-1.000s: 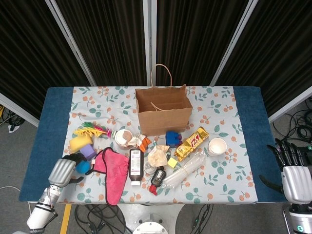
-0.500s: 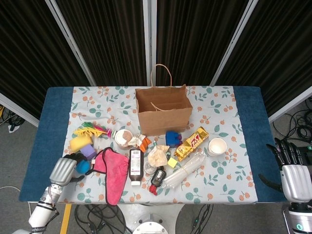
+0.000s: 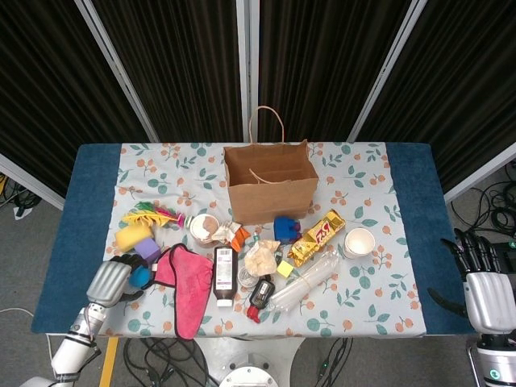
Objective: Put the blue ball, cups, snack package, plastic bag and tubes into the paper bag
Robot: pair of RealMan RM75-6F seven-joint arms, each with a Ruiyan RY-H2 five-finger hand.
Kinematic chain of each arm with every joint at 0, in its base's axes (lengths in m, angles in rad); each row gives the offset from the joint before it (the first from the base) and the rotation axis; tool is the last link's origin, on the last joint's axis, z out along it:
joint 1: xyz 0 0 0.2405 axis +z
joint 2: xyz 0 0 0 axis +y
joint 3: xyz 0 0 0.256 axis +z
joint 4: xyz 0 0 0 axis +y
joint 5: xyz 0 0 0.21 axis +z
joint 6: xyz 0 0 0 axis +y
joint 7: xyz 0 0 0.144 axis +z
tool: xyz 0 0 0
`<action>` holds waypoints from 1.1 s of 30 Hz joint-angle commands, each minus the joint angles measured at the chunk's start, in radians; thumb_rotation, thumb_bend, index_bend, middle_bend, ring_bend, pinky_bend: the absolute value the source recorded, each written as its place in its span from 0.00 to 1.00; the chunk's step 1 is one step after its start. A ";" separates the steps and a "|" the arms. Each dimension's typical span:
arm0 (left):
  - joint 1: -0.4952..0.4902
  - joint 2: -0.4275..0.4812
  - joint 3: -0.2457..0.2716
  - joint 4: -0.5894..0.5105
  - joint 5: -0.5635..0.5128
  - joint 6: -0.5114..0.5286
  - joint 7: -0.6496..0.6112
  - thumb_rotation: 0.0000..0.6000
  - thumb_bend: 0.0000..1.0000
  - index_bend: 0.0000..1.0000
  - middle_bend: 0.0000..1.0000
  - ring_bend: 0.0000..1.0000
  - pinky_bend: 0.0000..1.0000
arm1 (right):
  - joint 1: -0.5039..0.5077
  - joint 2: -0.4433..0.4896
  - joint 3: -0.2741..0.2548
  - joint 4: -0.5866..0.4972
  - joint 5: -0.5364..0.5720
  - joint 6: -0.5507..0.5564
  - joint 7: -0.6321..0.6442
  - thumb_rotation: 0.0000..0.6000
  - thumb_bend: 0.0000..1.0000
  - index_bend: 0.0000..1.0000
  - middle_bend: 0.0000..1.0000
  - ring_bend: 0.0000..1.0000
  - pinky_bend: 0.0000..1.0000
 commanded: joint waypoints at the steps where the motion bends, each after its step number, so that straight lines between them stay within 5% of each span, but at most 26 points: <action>1: -0.003 -0.008 -0.003 0.009 -0.002 -0.002 -0.003 1.00 0.20 0.47 0.48 0.40 0.47 | 0.000 0.001 0.001 0.000 0.002 0.000 0.001 1.00 0.02 0.16 0.05 0.00 0.00; 17: -0.001 -0.008 -0.012 0.010 0.015 0.052 -0.007 1.00 0.27 0.53 0.54 0.46 0.53 | 0.001 0.003 0.003 0.001 0.008 -0.001 0.005 1.00 0.02 0.16 0.05 0.00 0.00; 26: 0.021 0.145 -0.024 -0.202 0.068 0.173 0.083 1.00 0.27 0.53 0.54 0.46 0.53 | -0.003 0.011 -0.001 -0.012 -0.017 0.017 0.013 1.00 0.02 0.16 0.05 0.00 0.00; 33: -0.039 0.281 -0.131 -0.383 0.066 0.189 0.183 1.00 0.27 0.53 0.54 0.46 0.53 | -0.019 0.015 -0.011 0.003 -0.050 0.054 0.058 1.00 0.02 0.16 0.05 0.00 0.00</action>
